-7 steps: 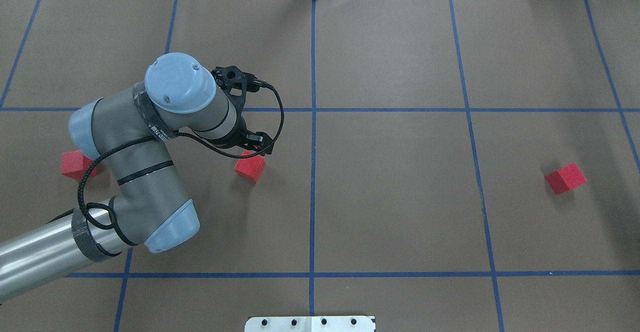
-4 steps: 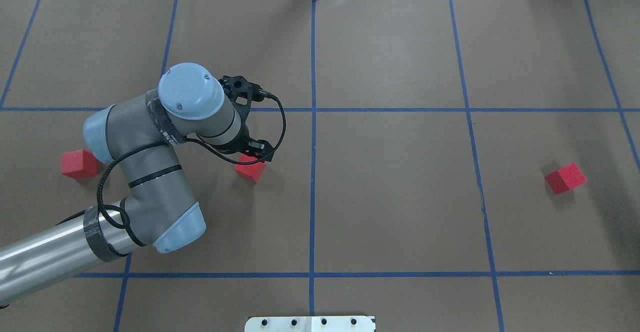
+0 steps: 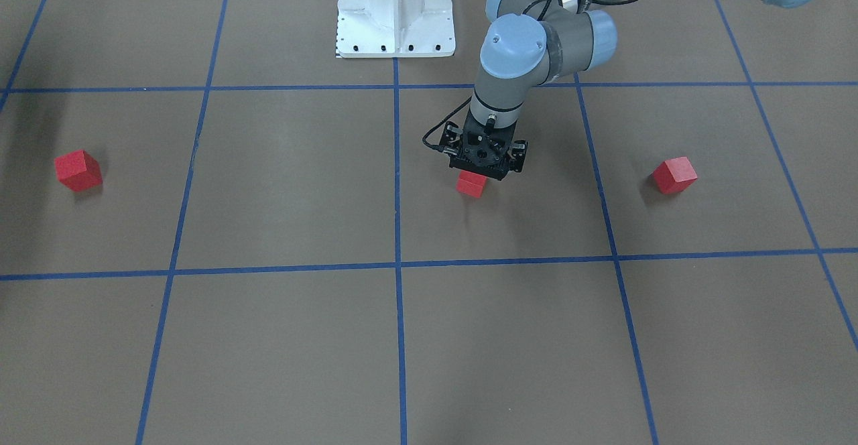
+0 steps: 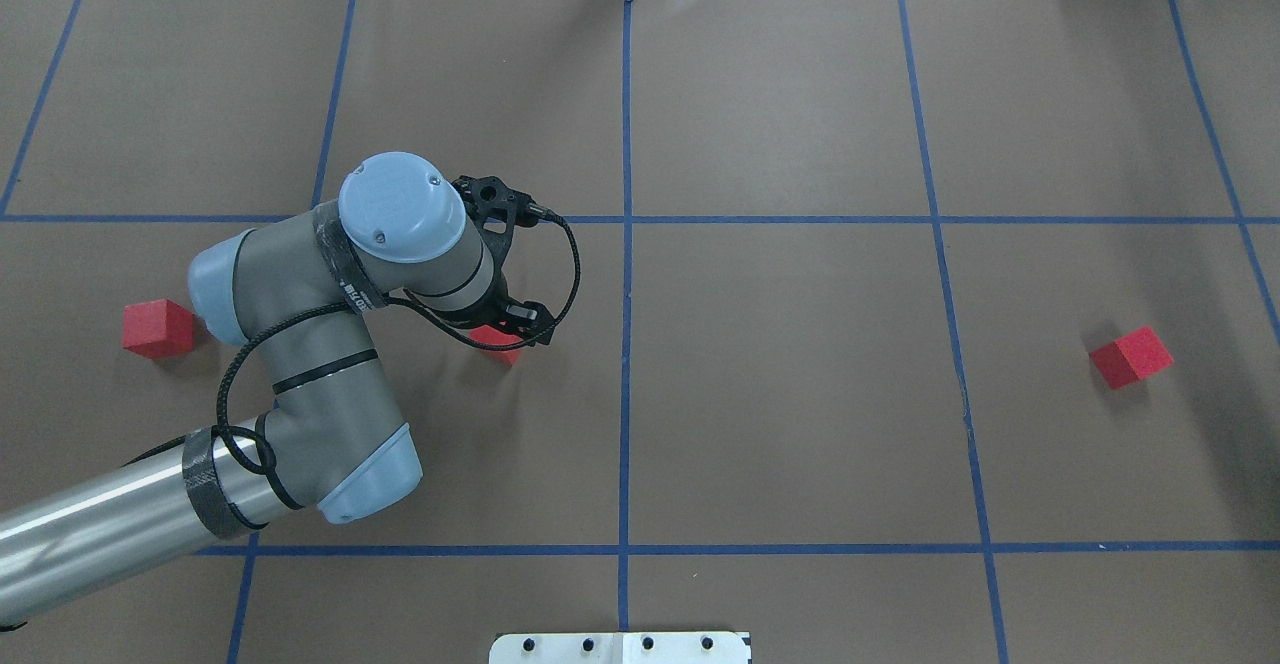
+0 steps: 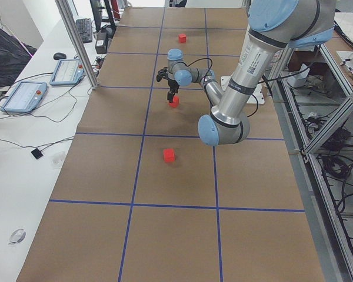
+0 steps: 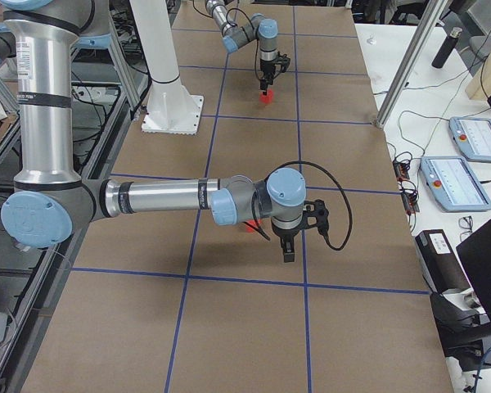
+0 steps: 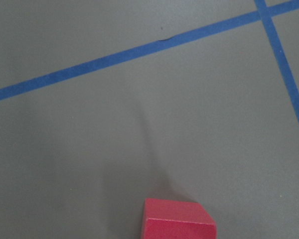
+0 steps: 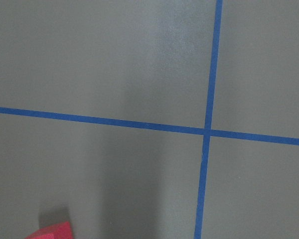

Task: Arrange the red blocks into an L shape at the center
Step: 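Reach the left gripper down to the middle red cube and grasp it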

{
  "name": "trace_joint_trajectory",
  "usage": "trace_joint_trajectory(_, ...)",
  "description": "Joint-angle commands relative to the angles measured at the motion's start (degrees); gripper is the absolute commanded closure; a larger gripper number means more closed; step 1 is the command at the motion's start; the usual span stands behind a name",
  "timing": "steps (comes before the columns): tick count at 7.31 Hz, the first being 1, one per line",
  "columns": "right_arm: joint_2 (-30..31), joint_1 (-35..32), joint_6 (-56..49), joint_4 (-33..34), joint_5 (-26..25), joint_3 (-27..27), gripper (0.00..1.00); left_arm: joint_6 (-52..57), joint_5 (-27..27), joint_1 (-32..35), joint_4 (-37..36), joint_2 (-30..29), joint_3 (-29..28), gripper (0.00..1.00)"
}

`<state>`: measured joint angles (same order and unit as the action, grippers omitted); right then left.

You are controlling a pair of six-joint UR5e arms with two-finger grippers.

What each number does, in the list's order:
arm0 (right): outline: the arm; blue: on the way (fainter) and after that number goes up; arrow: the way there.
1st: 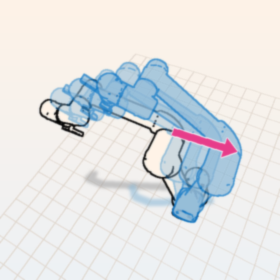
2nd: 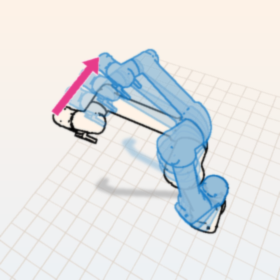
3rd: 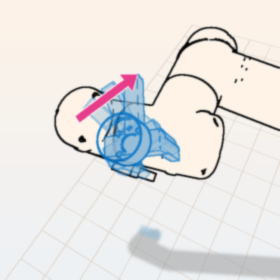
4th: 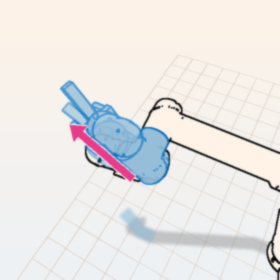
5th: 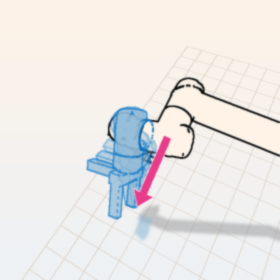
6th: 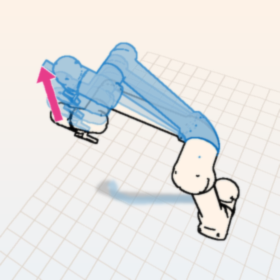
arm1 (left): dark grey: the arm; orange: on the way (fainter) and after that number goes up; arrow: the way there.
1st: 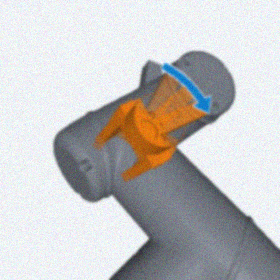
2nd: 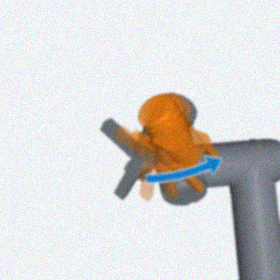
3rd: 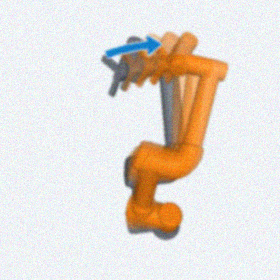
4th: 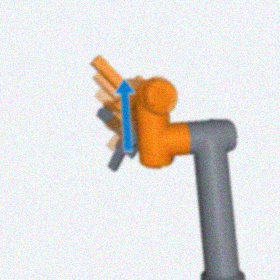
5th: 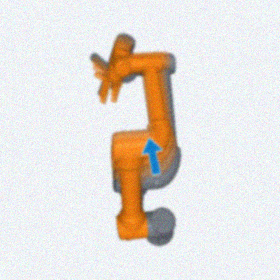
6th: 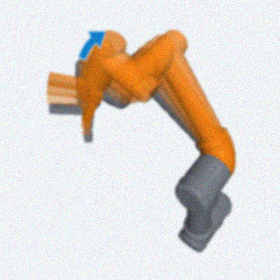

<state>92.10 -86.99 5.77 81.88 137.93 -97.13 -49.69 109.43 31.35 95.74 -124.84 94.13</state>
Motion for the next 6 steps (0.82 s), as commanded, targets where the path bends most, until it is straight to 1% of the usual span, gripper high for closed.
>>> trace_joint_trajectory(1, -0.2, 0.7, 0.0, 0.0, 0.0, -0.1, 0.01, -0.1, -0.4, -0.9, 0.2, -0.1, -1.4, 0.01)
trace_joint_trajectory(3, -0.2, 0.8, 0.0, 0.0, 0.0, -0.1, 0.01, -0.2, -0.3, -1.1, 2.2, -0.1, -2.7, 0.02)
trace_joint_trajectory(4, -0.2, 0.8, 0.0, 0.0, 0.0, -0.1, 0.01, -0.3, -0.3, -1.1, 2.1, -0.1, -2.7, 0.19)
trace_joint_trajectory(5, -0.2, 0.8, 0.0, 0.0, 0.0, -0.1, 0.01, -0.3, -0.3, -1.1, 2.0, 0.0, -2.6, 0.49)
trace_joint_trajectory(6, -0.2, 0.8, 0.0, 0.0, 0.0, 0.0, 0.01, -0.5, -0.3, -1.1, 2.0, 0.0, -2.2, 0.95)
